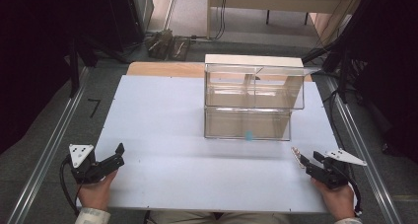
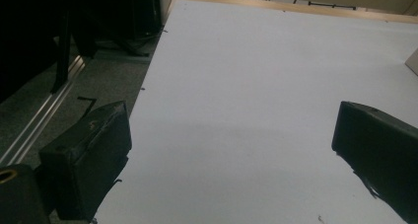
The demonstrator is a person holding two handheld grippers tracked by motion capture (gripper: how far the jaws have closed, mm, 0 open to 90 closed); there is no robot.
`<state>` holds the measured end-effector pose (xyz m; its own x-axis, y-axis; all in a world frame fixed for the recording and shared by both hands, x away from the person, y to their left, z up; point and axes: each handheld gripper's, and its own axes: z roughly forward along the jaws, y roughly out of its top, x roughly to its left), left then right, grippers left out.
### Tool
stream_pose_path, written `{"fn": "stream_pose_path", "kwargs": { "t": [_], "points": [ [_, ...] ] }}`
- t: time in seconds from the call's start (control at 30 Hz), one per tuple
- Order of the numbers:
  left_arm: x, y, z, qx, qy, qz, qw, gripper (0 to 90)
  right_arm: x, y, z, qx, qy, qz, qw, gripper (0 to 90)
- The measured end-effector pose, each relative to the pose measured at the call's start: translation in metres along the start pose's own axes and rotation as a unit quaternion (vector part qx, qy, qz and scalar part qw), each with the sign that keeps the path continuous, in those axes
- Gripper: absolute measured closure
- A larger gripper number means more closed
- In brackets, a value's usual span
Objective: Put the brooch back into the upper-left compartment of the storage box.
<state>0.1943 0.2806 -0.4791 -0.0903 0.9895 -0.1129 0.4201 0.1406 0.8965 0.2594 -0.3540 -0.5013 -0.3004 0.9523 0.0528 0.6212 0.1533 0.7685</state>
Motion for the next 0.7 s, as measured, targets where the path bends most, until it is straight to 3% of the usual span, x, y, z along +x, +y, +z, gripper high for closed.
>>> {"fn": "stream_pose_path", "kwargs": {
  "t": [0.7],
  "points": [
    [0.0001,-0.0001,0.0000,0.001,-0.002,0.001,1.0000,1.1,0.0014,-0.0003,0.0043,0.018,0.010,-0.013,0.9997,56.7]
  ]
}}
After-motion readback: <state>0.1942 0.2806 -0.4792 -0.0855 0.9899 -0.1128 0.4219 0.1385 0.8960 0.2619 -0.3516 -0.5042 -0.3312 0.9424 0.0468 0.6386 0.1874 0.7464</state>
